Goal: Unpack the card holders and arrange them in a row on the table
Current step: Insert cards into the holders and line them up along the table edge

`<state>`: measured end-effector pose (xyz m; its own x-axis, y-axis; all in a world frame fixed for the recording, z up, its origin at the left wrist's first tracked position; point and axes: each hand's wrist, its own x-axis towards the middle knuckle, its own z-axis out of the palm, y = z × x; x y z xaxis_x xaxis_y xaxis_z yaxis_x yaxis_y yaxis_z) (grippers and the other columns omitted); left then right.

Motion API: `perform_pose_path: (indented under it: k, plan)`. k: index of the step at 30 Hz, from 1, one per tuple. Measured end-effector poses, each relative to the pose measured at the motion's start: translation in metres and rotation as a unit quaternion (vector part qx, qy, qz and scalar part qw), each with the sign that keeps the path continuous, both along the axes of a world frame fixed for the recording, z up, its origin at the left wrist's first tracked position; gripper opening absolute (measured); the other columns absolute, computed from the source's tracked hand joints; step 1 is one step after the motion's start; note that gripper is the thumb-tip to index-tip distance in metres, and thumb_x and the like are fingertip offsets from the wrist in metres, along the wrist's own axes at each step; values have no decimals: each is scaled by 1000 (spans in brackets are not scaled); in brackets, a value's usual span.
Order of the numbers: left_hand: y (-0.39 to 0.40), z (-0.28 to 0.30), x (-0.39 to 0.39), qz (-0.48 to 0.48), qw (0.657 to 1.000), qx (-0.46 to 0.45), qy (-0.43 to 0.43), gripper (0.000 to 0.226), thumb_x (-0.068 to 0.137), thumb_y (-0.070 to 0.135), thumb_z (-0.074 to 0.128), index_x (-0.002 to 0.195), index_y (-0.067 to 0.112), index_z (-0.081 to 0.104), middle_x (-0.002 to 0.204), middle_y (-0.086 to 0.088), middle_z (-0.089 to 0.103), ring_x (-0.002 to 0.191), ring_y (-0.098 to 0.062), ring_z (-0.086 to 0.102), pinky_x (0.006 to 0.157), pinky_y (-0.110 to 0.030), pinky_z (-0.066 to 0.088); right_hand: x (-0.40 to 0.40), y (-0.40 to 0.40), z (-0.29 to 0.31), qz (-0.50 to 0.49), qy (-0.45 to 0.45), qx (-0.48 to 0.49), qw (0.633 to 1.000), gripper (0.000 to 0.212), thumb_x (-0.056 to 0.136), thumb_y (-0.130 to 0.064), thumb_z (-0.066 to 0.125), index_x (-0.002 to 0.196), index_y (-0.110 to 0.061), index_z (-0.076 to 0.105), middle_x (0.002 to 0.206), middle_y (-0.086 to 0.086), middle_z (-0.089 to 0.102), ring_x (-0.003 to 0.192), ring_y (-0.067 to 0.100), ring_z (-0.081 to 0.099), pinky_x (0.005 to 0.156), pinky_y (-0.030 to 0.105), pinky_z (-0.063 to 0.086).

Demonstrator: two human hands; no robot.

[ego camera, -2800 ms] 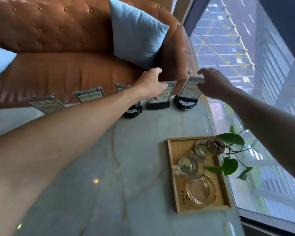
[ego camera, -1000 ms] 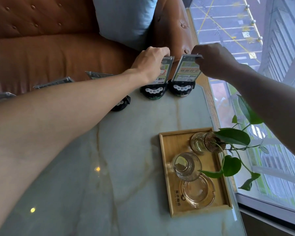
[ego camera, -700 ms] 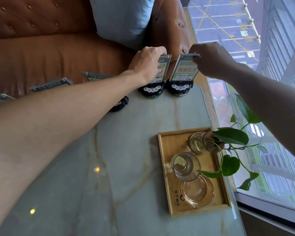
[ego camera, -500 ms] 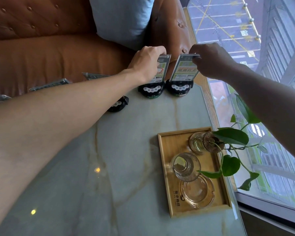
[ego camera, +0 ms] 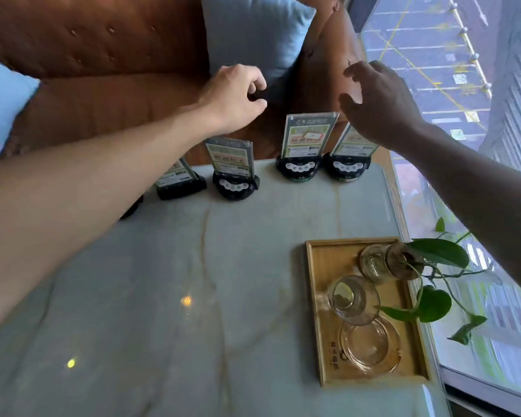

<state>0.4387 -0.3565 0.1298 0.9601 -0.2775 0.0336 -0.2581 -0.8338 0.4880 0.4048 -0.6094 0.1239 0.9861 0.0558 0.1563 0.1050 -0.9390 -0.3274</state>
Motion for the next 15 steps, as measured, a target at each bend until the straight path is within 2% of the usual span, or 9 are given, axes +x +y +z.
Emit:
perform_pose_path:
  k: [3,7,9,11,15]
  plan:
    - [39,9,-9,18,998,27,45,34,80,38,71,110,22,73,99,2,71,95,-17,66,84,-27,51,1,45,11,62,-6,25,998,38,87,-25,56,121,-9,62,117,17,66,108,38,61,96,49,47]
    - [75,8,-25,-43,978,139,148,56,70,52,76,119,26,68,103,8,68,100,-17,64,88,-35,53,-6,106,10,183,90,-13,979,34,86,-34,60,115,-17,67,111,5,73,105,31,66,90,46,51]
    - [84,1,-29,-84,969,185,143,48,73,45,77,116,26,68,107,2,70,100,-23,64,88,-43,55,-7,129,0,215,126,-56,967,30,87,-35,60,112,-20,67,110,3,74,105,30,66,92,44,50]
    - [89,-6,-30,-106,970,177,127,30,78,33,73,108,26,71,102,-2,70,93,-26,64,83,-45,55,-5,145,-11,214,148,-92,961,29,88,-33,59,114,-21,67,110,5,73,103,30,66,91,41,49]
    - [89,-22,-24,-81,983,135,95,17,89,16,67,105,17,73,103,-10,71,101,-33,62,87,-44,52,4,157,-24,183,150,-87,968,22,88,-21,53,106,-15,66,104,15,70,96,37,64,75,35,43]
